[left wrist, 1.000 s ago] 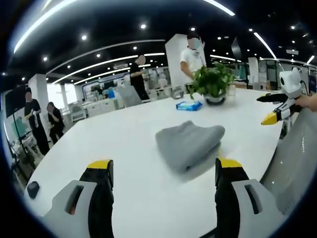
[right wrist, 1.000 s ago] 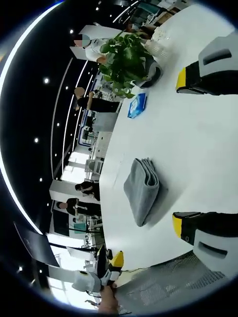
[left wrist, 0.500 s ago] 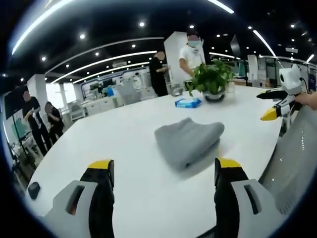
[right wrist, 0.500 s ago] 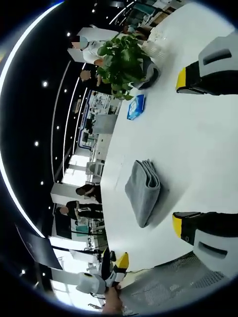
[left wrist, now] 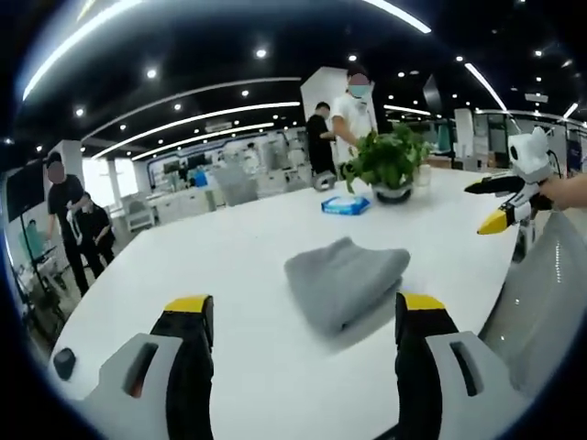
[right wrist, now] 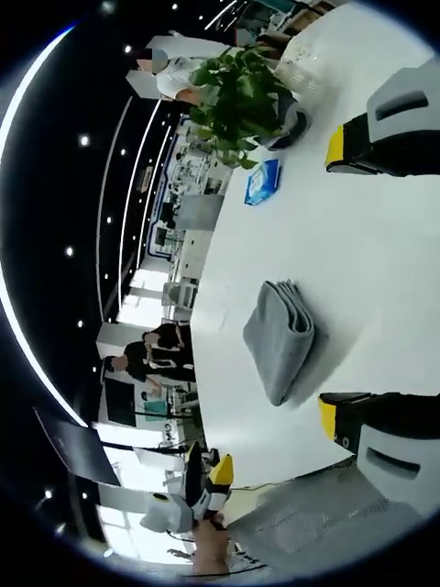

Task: Open the folded towel by lifting each exposed corner and separating the folded layers until the towel lies flat within the target outline without major curled edges

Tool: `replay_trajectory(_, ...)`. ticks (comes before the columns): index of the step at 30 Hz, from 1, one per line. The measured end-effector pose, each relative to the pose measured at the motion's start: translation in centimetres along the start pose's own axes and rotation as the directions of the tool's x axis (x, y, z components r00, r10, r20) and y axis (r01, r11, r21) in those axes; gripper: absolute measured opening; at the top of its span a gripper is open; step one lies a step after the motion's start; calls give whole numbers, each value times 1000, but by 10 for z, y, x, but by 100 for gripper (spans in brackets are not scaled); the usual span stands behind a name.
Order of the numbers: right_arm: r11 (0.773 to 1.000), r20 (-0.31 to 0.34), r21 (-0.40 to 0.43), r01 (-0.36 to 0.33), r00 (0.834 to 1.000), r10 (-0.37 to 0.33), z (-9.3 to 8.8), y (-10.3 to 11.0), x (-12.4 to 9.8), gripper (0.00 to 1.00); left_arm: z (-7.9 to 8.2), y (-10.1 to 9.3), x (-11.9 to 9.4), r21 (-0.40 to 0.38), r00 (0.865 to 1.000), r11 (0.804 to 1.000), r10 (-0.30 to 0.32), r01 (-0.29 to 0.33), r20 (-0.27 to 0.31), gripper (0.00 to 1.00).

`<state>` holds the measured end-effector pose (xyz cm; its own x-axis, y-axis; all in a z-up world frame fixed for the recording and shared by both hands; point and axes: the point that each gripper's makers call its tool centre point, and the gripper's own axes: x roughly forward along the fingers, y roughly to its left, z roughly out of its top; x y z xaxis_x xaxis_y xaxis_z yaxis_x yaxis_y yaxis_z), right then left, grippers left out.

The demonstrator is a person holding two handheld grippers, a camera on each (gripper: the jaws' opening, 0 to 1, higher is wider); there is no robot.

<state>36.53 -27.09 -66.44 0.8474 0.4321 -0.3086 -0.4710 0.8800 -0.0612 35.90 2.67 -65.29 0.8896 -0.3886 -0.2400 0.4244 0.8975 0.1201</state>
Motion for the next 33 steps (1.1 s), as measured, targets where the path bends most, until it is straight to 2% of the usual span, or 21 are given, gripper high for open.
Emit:
replay_trajectory(1, 999, 21, 33, -7, 1000, 6, 8, -1, 2, 100, 3, -1, 3, 0, 1000, 1000, -9, 9, 1, 83)
replay_trajectory(3, 1000, 34, 17, -6, 999, 5, 18, -5, 7, 100, 12, -5, 16, 17, 999, 999, -41, 41, 1, 84)
replay_trajectory(7, 1000, 21, -2, -26, 999, 26, 19, 3, 24, 100, 14, -21, 41, 62, 994, 992, -108, 110, -33, 83)
replay_trajectory(10, 999, 0, 2, -47, 999, 47, 15, 13, 32, 100, 10, -32, 54, 87, 986, 984, -151, 157, -74, 80)
replay_trajectory(13, 999, -21, -12, -46, 999, 46, 12, 17, 40, 100, 5, -44, 65, 143, 974, 968, -190, 207, -124, 69)
replay_trajectory(18, 999, -31, -14, -34, 999, 33, 10, 16, 54, 100, -1, -63, 85, 142, 956, 952, -248, 271, -159, 65)
replay_trajectory(21, 1000, -32, -5, -21, 999, 21, 7, 16, 63, 100, -8, -70, 96, 163, 948, 944, -255, 287, -190, 59)
replay_trajectory(23, 998, -20, 57, -9, 1000, 10, 3, 16, 66, 100, -14, -73, 102, 180, 943, 939, -251, 292, -219, 55)
replay_trajectory(25, 998, -22, 66, -7, 1000, 8, -2, 16, 67, 99, -21, -78, 108, 220, 936, 926, -252, 307, -245, 51)
replay_trajectory(28, 998, -50, 69, 11, 999, -8, -12, 15, 62, 62, -29, -91, 116, 286, 922, 894, -268, 346, -278, 46)
replay_trajectory(29, 998, -54, 68, 12, 999, -9, -13, 15, 62, 57, -30, -92, 117, 293, 921, 889, -271, 351, -281, 43)
replay_trajectory(30, 998, -57, 66, 14, 998, -10, -14, 15, 62, 57, -34, -100, 120, 326, 912, 869, -280, 373, -299, 41)
replay_trajectory(31, 998, -56, 68, 16, 998, -12, -15, 14, 62, 59, -35, -102, 121, 333, 911, 864, -282, 377, -302, 38)
replay_trajectory(33, 996, -51, 92, 18, 999, -13, -15, 12, 64, 57, -39, -114, 127, 357, 902, 843, -297, 402, -313, 35)
